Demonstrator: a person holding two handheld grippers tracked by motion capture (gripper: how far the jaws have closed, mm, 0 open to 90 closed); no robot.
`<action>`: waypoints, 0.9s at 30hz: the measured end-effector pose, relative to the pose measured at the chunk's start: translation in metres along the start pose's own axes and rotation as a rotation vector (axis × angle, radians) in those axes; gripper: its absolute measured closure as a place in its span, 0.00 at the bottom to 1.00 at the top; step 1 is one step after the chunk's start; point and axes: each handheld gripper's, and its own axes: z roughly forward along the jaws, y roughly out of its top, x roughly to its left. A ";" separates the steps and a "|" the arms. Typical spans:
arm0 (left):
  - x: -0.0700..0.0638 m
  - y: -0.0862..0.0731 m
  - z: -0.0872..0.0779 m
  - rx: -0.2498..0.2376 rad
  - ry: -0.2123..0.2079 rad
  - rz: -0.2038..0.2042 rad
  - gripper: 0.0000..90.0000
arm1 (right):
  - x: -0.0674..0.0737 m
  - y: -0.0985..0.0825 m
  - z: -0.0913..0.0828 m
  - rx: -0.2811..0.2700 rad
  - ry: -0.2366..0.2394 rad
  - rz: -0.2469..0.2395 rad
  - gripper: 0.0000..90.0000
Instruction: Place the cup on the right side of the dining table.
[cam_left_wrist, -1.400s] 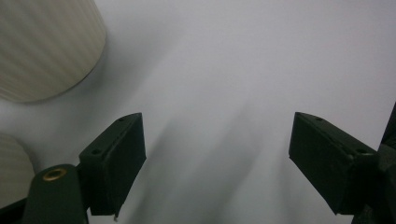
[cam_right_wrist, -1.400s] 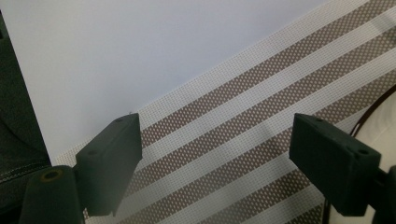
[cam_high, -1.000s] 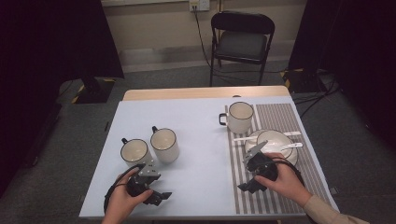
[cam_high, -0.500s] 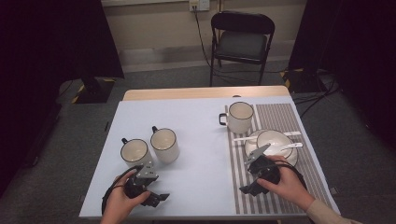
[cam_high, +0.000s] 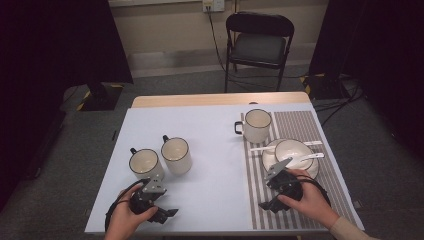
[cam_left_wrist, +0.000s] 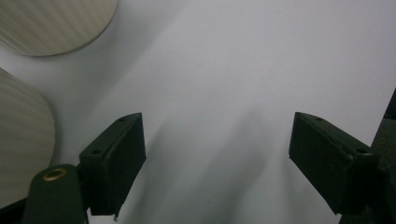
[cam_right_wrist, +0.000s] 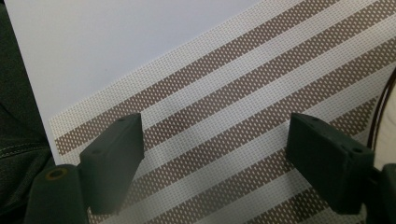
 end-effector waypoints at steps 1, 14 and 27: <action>0.000 0.000 0.000 0.001 0.002 0.004 0.20 | 0.000 -0.001 0.000 -0.002 -0.003 -0.004 0.21; 0.001 -0.008 -0.006 0.002 0.014 -0.010 0.20 | 0.002 -0.010 0.002 -0.031 -0.015 -0.026 0.19; 0.002 -0.020 -0.011 0.002 0.031 -0.022 0.20 | 0.004 -0.024 0.000 -0.100 -0.025 -0.059 0.19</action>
